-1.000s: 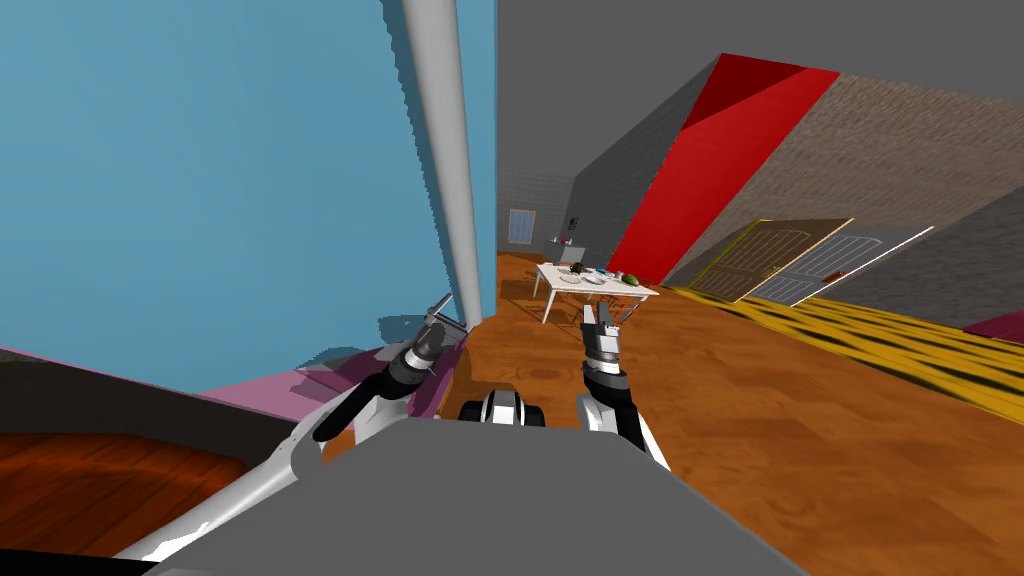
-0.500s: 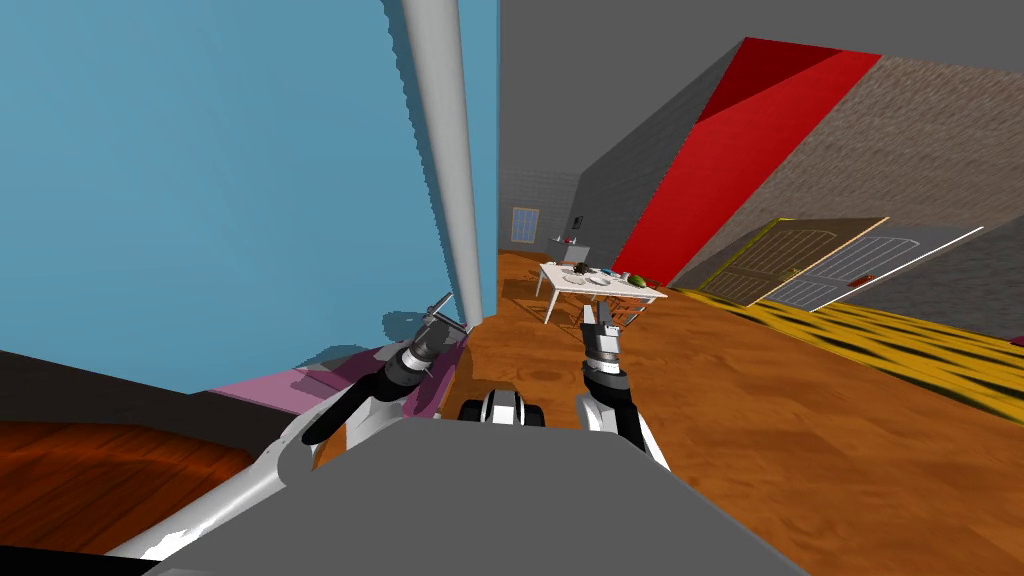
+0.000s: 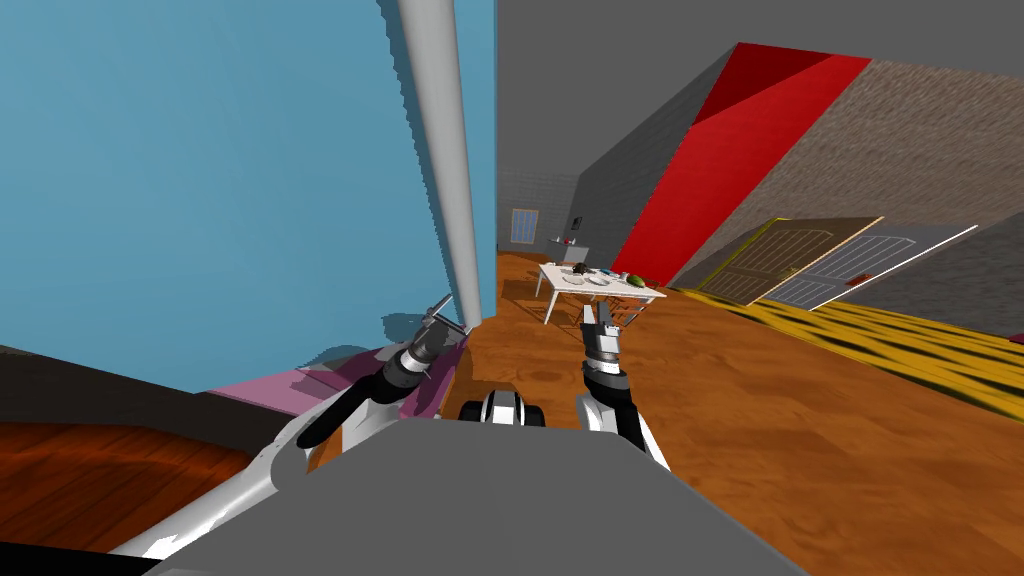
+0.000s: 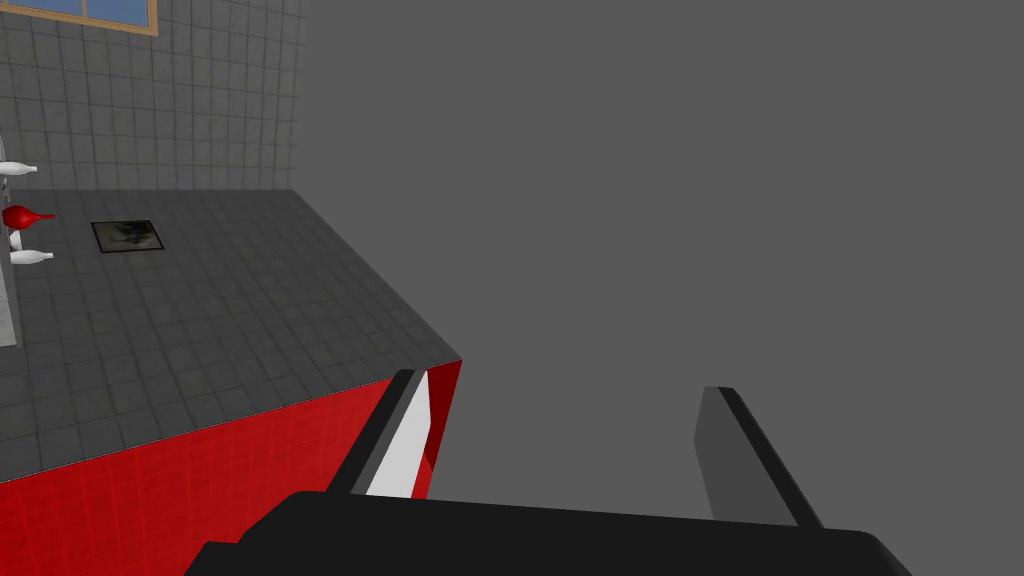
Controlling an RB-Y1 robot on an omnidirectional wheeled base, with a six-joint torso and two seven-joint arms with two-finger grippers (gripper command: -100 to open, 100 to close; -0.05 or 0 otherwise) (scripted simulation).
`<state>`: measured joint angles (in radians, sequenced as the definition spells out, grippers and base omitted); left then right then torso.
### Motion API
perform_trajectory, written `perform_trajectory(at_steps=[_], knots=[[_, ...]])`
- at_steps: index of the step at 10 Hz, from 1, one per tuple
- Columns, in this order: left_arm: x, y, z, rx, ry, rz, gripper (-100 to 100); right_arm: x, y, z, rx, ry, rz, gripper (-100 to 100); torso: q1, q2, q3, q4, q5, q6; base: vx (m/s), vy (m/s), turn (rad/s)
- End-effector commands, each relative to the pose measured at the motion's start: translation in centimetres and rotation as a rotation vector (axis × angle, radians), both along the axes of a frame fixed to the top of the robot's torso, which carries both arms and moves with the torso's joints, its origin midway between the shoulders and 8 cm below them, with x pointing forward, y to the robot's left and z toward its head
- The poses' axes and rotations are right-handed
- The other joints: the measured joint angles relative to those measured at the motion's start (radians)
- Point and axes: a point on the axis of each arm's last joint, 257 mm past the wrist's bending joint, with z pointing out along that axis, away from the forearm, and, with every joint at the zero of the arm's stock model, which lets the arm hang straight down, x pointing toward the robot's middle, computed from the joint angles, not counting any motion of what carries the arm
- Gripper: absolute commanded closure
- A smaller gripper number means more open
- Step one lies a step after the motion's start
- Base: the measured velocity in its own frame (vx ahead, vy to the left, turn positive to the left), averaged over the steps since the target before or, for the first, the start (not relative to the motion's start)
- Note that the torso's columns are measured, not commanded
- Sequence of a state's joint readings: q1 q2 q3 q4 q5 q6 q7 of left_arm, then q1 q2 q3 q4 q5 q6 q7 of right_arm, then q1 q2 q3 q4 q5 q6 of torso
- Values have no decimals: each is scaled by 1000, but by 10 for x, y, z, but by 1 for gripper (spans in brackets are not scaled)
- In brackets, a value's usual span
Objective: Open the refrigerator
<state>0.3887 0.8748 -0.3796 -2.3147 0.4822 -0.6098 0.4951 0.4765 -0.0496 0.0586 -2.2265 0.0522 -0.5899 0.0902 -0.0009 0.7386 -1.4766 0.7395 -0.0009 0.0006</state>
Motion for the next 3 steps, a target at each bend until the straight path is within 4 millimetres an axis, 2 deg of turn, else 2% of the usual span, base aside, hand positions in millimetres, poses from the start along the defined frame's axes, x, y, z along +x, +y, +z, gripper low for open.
perform_trajectory(at_steps=[1, 3], knots=[[0, 0, 0, 1, 1, 0, 0, 0, 0, 0, 0, 0, 0, 0, 0, 0, 0, -1, 0, 0, 0, 0, 0], [0, 0, -1, 1, 1, 0, 0, 0, 0, 0, 0, 0, 0, 0, 1, -1, 1, -1, 1, -1, 0, 0, 0]])
